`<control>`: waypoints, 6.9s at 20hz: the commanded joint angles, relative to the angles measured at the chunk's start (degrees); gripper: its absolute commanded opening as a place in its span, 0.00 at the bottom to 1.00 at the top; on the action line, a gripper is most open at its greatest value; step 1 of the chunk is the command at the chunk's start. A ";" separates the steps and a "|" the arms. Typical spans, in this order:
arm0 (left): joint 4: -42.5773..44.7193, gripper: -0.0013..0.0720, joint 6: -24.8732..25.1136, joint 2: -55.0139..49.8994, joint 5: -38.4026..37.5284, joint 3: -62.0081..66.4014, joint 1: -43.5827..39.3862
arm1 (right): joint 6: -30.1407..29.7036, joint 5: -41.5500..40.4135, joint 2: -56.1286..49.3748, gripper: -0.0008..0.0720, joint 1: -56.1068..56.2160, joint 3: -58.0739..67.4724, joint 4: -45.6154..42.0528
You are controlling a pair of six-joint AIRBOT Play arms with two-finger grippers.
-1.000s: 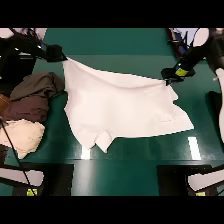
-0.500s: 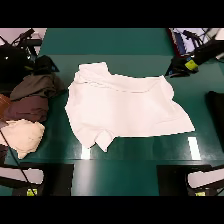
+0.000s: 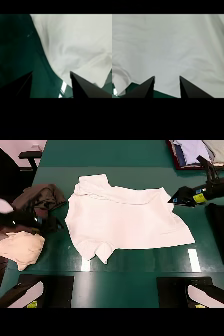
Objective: Fold the shirts.
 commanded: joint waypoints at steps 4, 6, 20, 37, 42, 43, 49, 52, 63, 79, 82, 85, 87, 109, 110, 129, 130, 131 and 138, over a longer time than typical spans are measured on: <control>-8.00 0.76 0.26 7.85 5.51 -19.04 0.07 | -0.07 -2.95 5.55 0.51 0.15 -6.71 0.31; -9.77 0.76 1.64 7.82 7.39 -21.46 0.07 | -0.04 -3.08 5.51 0.51 0.13 -6.71 0.94; -16.00 0.75 0.15 7.82 21.77 -23.43 -16.72 | -0.02 -3.98 5.51 0.51 0.04 -6.71 1.70; 0.76 0.05 -4.87 7.87 15.12 2.64 -17.49 | -3.91 1.64 10.82 0.65 -40.06 -36.98 -5.75; 0.68 0.05 -5.05 7.89 15.02 2.64 -17.49 | -4.35 -4.20 10.82 0.60 -43.17 -43.98 -5.68; 0.68 0.05 -5.05 7.87 14.99 2.64 -17.49 | -4.35 -5.29 10.82 0.60 -42.64 -44.54 -5.33; 0.31 0.05 -5.01 7.89 15.02 2.64 -17.49 | -4.09 -14.16 9.55 0.60 -35.69 -44.63 0.39; 0.31 0.05 -4.98 7.89 14.64 2.64 -17.49 | -3.96 -14.23 4.26 0.35 -30.40 -42.45 0.24; 8.72 0.05 -4.98 11.80 9.07 35.19 -17.49 | -3.91 -11.61 17.07 0.03 -14.47 -6.82 0.15; 15.96 0.05 -10.45 9.64 5.38 73.00 -17.49 | 2.45 10.86 11.93 0.03 -14.16 49.90 -12.28; 16.13 0.05 -10.34 3.39 -2.29 63.63 -17.49 | 2.84 12.11 8.20 0.03 -14.12 37.70 -12.41; 16.13 0.05 -9.29 -6.38 -4.07 56.37 -17.49 | 2.80 13.57 0.72 0.03 -14.12 28.81 -12.41; 15.23 0.05 -9.29 -13.49 -2.80 53.00 -17.49 | 2.73 13.16 -4.72 0.03 -14.08 24.72 -12.39; 7.30 0.05 1.66 -35.15 8.66 41.38 -12.83 | -2.23 -5.53 -28.13 0.03 -7.02 14.60 -12.33; 7.48 0.05 1.66 -35.15 8.94 39.76 -12.83 | -2.19 -6.58 -27.58 0.03 -6.47 12.61 -12.28; 11.61 0.83 -9.49 5.27 -0.22 -7.67 -10.71 | -2.64 -6.12 6.01 0.60 -9.94 -14.29 -7.65; 9.20 0.83 -9.29 5.86 0.26 -10.16 -10.71 | -2.67 -6.32 6.40 0.60 -9.94 -14.71 -6.78; 7.34 0.83 -9.01 5.84 0.92 -11.93 -10.71 | -2.67 -6.34 6.49 0.60 -9.94 -14.69 -6.08; -4.59 0.82 -4.02 5.81 11.58 -18.16 -10.71 | -2.67 -6.34 6.54 0.60 -9.94 -14.69 -5.79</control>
